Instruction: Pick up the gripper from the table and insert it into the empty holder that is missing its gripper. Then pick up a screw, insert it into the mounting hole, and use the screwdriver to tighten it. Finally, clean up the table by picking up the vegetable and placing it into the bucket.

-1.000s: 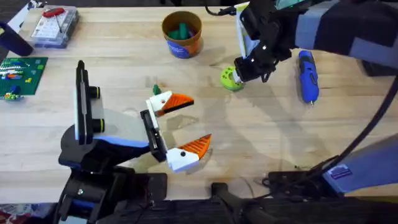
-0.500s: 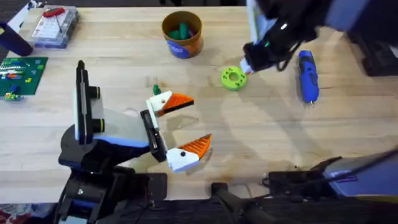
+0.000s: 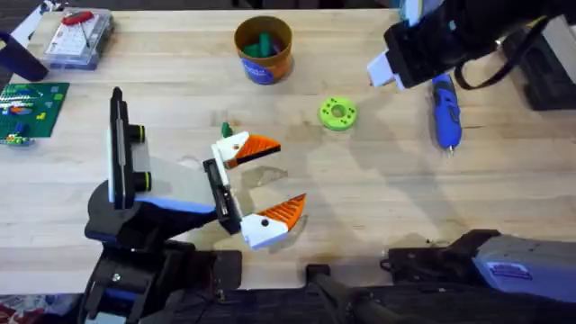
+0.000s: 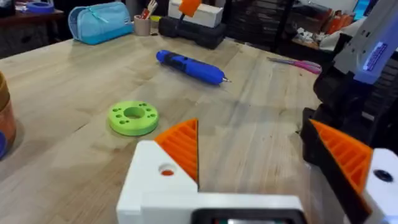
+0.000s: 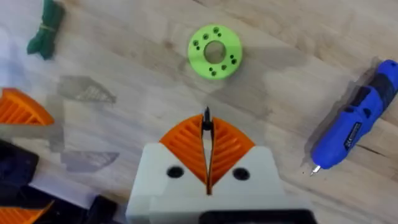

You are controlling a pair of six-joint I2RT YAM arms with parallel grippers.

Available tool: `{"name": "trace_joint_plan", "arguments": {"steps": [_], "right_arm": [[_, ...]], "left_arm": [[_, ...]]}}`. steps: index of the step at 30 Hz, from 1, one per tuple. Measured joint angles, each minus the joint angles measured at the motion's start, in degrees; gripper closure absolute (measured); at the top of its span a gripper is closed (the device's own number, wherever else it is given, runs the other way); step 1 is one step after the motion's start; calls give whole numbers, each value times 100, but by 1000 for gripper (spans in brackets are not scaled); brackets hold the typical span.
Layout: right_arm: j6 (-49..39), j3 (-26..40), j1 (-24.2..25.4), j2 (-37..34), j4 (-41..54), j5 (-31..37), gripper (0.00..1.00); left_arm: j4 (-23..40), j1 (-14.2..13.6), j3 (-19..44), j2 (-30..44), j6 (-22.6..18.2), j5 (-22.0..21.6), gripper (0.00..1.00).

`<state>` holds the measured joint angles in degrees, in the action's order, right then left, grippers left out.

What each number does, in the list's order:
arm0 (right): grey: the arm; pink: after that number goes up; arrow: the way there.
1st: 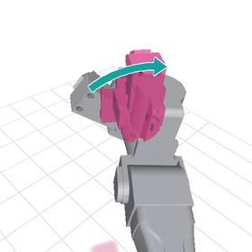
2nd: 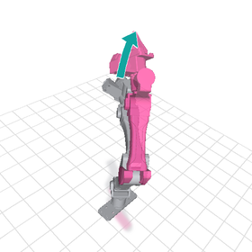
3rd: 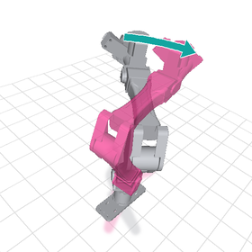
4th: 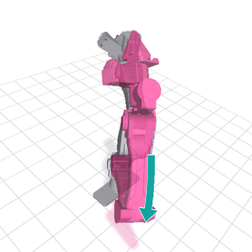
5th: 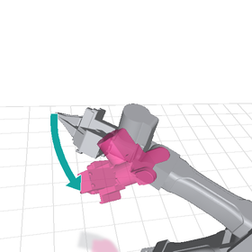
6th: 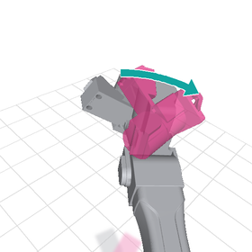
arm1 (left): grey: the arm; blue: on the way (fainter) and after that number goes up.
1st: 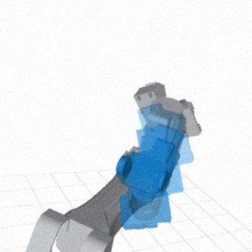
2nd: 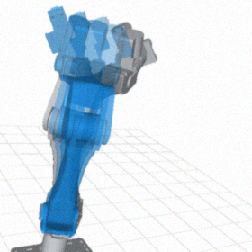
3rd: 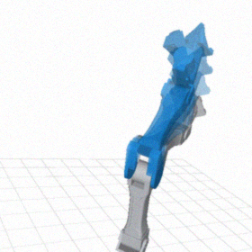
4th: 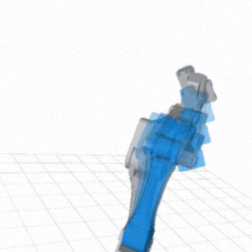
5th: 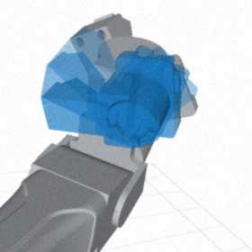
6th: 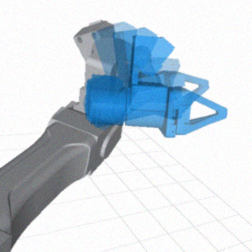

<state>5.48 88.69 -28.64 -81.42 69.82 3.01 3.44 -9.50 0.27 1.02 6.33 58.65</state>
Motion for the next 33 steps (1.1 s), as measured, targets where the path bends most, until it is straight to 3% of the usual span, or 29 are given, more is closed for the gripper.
{"name": "trace_joint_plan", "arguments": {"steps": [6,22,33], "right_arm": [[-194,39,-386,4,196,15,994],[-207,83,-1786,-3,-609,33,994],[-221,1573,-2222,-800,-54,24,994]], "left_arm": [[2,0,0,0,0,0,11],[0,0,0,0,0,0,11],[1,0,0,0,0,0,11]]}}
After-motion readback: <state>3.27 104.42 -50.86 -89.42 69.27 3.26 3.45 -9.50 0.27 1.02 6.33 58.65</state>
